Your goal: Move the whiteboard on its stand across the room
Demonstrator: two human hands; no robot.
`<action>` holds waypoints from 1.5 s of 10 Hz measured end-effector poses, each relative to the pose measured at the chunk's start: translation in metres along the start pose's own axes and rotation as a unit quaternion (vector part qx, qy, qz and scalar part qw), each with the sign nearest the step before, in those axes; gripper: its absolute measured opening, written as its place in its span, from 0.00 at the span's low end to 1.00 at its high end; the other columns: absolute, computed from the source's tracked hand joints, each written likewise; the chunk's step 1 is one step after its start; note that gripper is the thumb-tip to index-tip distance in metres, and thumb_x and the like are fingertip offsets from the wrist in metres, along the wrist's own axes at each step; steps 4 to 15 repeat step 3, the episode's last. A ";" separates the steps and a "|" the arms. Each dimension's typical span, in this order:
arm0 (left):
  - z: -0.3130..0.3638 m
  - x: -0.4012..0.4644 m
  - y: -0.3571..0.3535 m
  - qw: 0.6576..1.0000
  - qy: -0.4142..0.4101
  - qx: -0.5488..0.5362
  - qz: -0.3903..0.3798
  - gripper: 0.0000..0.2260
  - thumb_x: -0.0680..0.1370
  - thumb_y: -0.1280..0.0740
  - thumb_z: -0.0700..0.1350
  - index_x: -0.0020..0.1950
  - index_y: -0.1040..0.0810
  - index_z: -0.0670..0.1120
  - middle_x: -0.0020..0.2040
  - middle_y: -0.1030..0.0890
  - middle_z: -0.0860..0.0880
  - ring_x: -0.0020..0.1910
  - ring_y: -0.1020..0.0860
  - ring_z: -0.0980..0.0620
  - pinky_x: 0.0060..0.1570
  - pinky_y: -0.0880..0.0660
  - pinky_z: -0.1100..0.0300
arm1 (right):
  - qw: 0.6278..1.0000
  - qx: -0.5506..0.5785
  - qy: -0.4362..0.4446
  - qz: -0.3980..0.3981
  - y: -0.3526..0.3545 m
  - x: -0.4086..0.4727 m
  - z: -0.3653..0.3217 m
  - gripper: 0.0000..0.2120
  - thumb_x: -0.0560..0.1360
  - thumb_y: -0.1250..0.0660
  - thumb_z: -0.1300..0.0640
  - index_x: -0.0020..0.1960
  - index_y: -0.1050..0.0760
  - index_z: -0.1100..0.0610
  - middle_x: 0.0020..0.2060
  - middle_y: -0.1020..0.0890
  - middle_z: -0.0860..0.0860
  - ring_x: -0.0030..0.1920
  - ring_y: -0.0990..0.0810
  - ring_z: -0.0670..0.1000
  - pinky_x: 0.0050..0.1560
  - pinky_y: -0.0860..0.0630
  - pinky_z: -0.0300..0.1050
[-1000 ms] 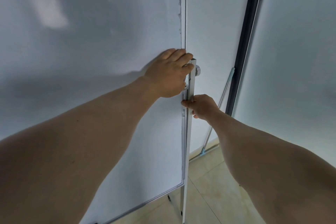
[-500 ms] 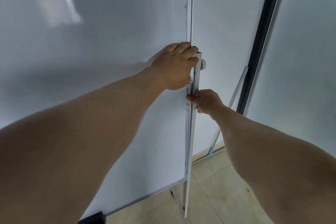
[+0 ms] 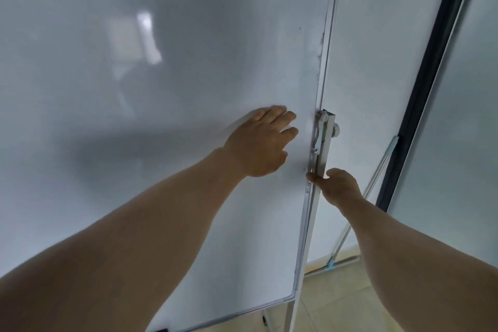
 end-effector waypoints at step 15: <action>-0.098 -0.179 0.058 0.995 0.091 0.042 -0.028 0.18 0.76 0.36 0.50 0.65 0.24 0.46 0.70 0.27 0.46 0.73 0.33 0.46 0.73 0.39 0.52 | 0.998 -0.060 -0.015 0.033 -0.019 -0.074 -0.035 0.28 0.74 0.36 0.36 0.48 0.27 0.63 0.33 0.25 0.53 0.41 0.25 0.58 0.43 0.28 0.49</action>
Point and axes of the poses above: each hand's wrist, its own x-axis towards the middle knuckle, its own y-axis out of the back of the hand, z = x × y, the point moved 5 cm from there along x, towards the middle knuckle
